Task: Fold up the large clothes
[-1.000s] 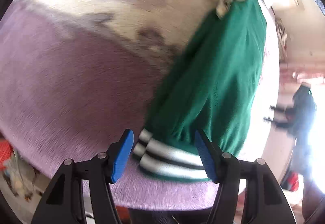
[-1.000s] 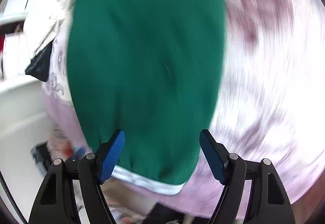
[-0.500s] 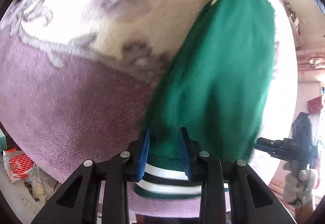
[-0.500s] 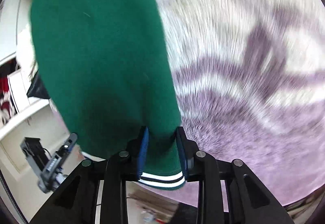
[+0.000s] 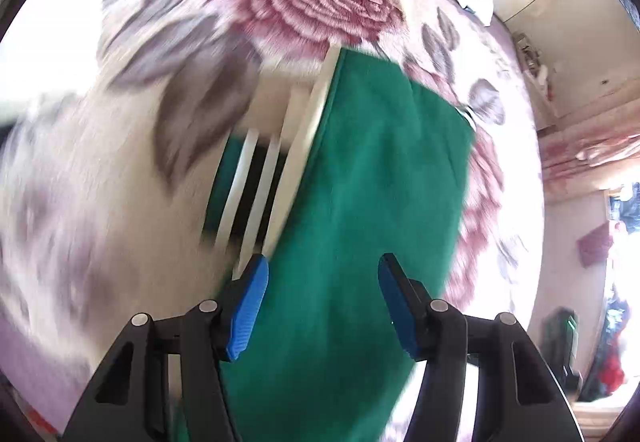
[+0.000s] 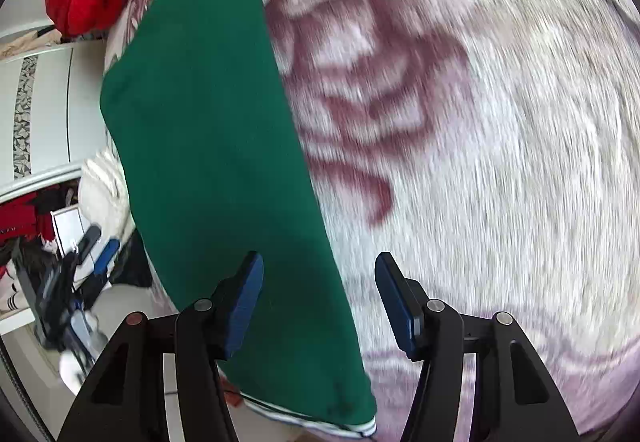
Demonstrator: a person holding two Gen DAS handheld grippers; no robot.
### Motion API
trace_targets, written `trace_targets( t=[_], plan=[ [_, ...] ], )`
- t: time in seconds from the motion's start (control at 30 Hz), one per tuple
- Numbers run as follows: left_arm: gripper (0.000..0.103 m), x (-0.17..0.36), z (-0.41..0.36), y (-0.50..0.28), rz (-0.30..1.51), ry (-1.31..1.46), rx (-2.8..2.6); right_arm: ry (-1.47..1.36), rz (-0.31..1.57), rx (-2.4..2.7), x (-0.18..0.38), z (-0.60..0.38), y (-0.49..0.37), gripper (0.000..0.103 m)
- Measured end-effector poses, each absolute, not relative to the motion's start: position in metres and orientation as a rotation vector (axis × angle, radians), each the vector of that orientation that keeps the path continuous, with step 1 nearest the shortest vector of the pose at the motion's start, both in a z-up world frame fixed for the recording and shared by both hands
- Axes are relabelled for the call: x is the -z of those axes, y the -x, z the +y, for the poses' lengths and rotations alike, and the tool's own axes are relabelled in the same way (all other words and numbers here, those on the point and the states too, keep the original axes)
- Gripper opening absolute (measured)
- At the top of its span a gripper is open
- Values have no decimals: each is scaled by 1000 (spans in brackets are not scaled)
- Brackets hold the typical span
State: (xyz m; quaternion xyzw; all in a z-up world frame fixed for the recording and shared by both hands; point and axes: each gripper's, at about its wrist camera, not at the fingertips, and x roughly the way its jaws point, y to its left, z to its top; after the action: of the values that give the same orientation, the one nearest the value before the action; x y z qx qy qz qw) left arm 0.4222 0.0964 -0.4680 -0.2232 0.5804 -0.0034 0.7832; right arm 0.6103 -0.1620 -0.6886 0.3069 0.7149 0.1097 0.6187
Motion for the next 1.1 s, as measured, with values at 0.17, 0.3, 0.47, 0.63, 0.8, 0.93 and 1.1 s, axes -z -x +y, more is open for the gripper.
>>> trace_targets(
  t=[0.17,0.3,0.47,0.63,0.8,0.93,1.1],
  plan=[
    [55,506,91,-507,1311,331,-14,-743,1589,-208,702,-169,-647,60],
    [55,529,91,-552,1343,323,25,-804,1553,-163,724,-163,-673,60],
    [10,524,94,-562,1244,290,87,-842,1519,-110,731,-154,-706,60],
    [11,572,136,-578,1323,451,81,-769,1519,-115,719,-138,-719,60],
    [24,549,159,-563,1336,637,178,-729,1558,-109,705,-158,-711,60],
    [59,510,168,-518,1291,629,219,-768,1558,-80,694,-161,-666,60],
    [34,539,133,-497,1347,375,200,-840,1593,4,696,-158,-597,60]
  ],
)
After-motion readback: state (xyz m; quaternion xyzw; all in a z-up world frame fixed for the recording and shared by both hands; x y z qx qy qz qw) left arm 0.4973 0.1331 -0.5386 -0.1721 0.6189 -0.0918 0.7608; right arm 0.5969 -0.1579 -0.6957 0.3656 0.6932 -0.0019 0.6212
